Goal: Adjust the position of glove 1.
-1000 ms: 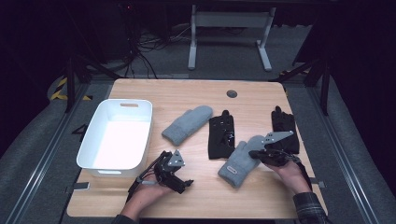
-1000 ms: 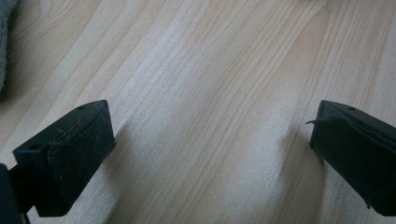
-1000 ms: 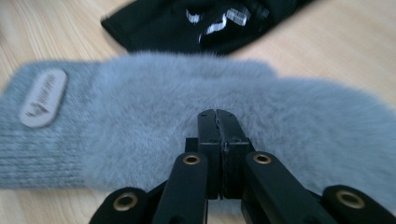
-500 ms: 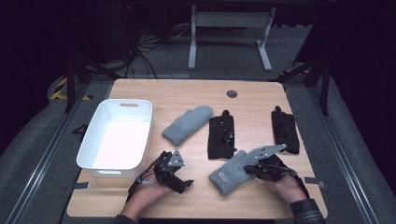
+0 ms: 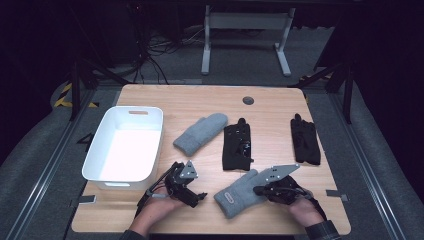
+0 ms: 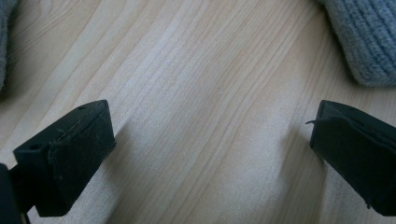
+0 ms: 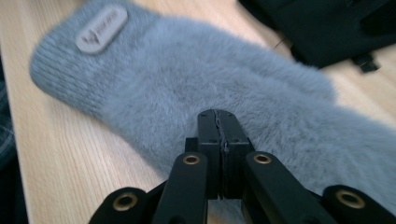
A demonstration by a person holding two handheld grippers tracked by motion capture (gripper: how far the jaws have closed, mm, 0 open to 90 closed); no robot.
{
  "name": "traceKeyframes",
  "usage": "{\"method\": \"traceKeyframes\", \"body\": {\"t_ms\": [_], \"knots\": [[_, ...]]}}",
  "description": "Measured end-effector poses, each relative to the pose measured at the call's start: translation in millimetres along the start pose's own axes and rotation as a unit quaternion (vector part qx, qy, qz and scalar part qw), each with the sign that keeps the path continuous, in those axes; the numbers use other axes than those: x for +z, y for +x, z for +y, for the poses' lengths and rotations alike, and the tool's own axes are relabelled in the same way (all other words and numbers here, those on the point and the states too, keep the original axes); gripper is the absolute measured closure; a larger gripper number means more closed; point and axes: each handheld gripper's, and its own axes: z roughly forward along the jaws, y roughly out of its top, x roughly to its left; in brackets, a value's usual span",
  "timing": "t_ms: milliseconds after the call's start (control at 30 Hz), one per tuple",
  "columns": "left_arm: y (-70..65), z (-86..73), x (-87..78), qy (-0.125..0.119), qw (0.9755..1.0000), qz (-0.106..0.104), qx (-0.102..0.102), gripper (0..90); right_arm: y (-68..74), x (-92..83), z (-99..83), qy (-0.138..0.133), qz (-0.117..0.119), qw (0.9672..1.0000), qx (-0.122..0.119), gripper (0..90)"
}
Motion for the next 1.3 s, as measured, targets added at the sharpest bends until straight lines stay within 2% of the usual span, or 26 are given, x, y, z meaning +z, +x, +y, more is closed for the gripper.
{"method": "traceKeyframes", "body": {"t_ms": [67, 133, 200, 267, 467, 667, 800, 933, 1033, 1300], "knots": [[0.0, 0.0, 0.0, 0.0, 1.0, 0.0, 0.0, 0.2, -4.5, -8.6, 0.3, -0.022, -0.008, 0.9997, 0.006, 90.0], [0.0, 0.0, 0.0, 0.0, 1.0, 0.0, 0.0, 0.2, -10.8, -16.6, -0.8, -0.035, -0.026, 0.999, 0.014, 89.7], [0.1, 0.0, 0.0, 0.0, 1.0, 0.0, 0.001, 0.2, -14.5, -20.0, -2.0, -0.038, -0.033, 0.9985, 0.018, 89.4], [-0.1, -0.1, 0.1, -0.001, 1.0, 0.001, 0.0, 0.1, -23.0, -26.2, -5.6, -0.044, -0.051, 0.9974, 0.026, 88.1], [0.0, 0.0, 0.0, 0.0, 1.0, 0.0, 0.0, 0.2, -48.8, -46.1, -23.3, -0.054, -0.099, 0.9915, 0.065, 83.7], [0.0, 0.0, 0.2, -0.001, 1.0, 0.001, 0.0, 0.2, -76.9, -52.1, -55.7, -0.046, -0.144, 0.9813, 0.119, 66.8], [0.0, 0.0, 0.0, 0.0, 1.0, 0.0, 0.0, 0.2, -86.5, -47.7, -65.3, -0.044, -0.163, 0.9764, 0.135, 52.3], [-0.1, 0.0, 0.1, -0.001, 1.0, 0.001, 0.0, 0.1, -85.8, -44.6, -66.3, -0.048, -0.162, 0.9762, 0.135, 40.9], [-0.2, 0.0, 0.1, 0.0, 1.0, 0.001, -0.001, 0.1, -83.0, -41.5, -67.1, -0.047, -0.161, 0.9771, 0.131, 35.9], [-0.3, 3.4, -2.0, 0.008, 0.9997, 0.009, -0.019, 4.5, -79.9, -37.5, -70.2, -0.044, -0.164, 0.9777, 0.123, 28.7]]}}
